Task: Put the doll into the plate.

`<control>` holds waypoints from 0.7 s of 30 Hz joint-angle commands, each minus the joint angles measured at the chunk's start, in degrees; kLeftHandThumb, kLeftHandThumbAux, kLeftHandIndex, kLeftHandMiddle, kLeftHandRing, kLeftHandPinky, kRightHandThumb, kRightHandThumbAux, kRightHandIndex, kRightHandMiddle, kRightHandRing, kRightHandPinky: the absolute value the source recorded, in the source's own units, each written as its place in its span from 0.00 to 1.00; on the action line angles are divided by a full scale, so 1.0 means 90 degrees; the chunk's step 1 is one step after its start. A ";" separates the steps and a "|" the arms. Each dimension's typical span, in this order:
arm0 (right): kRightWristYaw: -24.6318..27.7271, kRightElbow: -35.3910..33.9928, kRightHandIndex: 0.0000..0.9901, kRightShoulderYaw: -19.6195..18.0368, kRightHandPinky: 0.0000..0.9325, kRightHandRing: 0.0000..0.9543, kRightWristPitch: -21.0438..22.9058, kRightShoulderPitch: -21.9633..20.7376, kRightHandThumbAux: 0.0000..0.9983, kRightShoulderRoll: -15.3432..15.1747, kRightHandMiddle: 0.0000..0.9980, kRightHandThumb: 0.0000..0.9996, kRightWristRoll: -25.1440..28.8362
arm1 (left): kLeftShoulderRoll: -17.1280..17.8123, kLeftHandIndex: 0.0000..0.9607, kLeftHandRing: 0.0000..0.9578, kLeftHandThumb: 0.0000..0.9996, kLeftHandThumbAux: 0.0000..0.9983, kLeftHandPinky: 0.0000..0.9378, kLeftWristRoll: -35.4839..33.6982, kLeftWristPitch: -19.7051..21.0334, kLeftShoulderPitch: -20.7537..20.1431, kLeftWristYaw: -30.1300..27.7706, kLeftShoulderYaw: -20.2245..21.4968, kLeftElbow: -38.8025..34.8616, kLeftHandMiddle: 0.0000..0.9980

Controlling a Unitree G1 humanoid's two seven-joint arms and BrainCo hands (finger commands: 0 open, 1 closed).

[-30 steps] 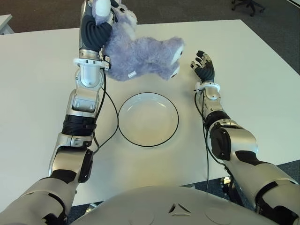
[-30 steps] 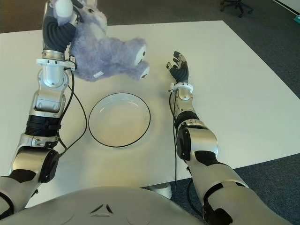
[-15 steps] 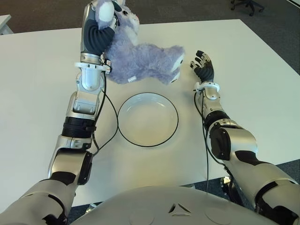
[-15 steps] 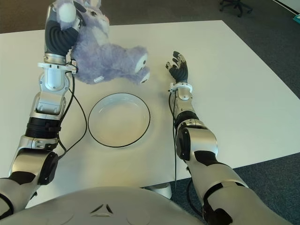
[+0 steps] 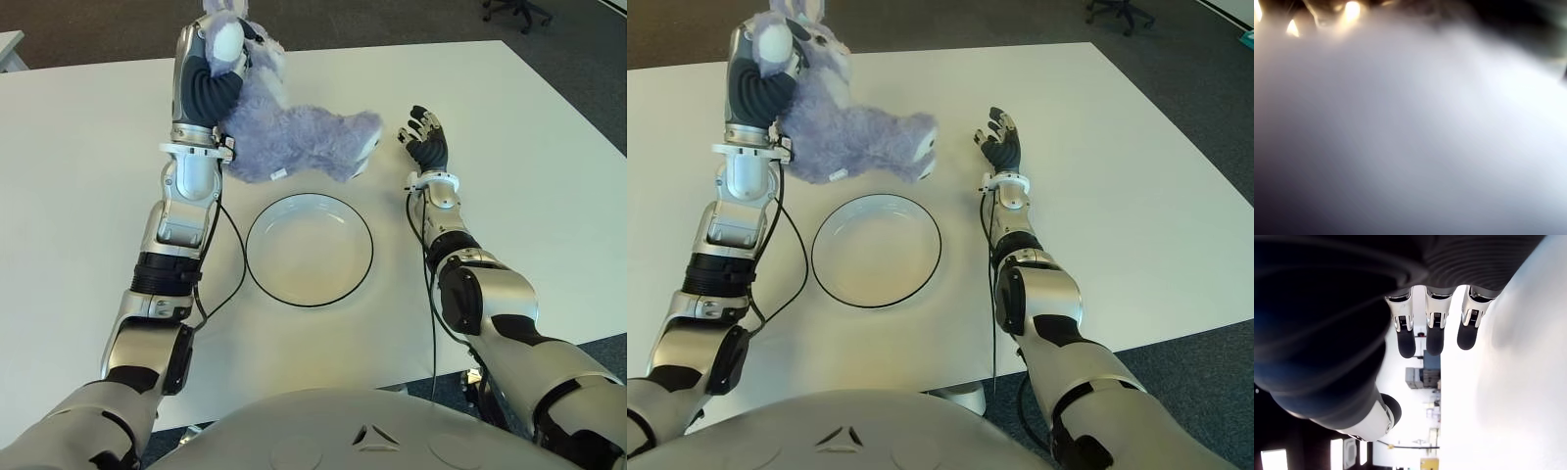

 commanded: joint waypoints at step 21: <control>0.0018 0.0293 0.14 0.0005 0.09 0.11 0.0276 0.0519 0.86 0.0120 0.14 0.64 0.0037 | -0.0095 0.46 0.90 0.74 0.70 0.89 -0.0024 -0.0222 0.0543 -0.0297 -0.0137 -0.0526 0.85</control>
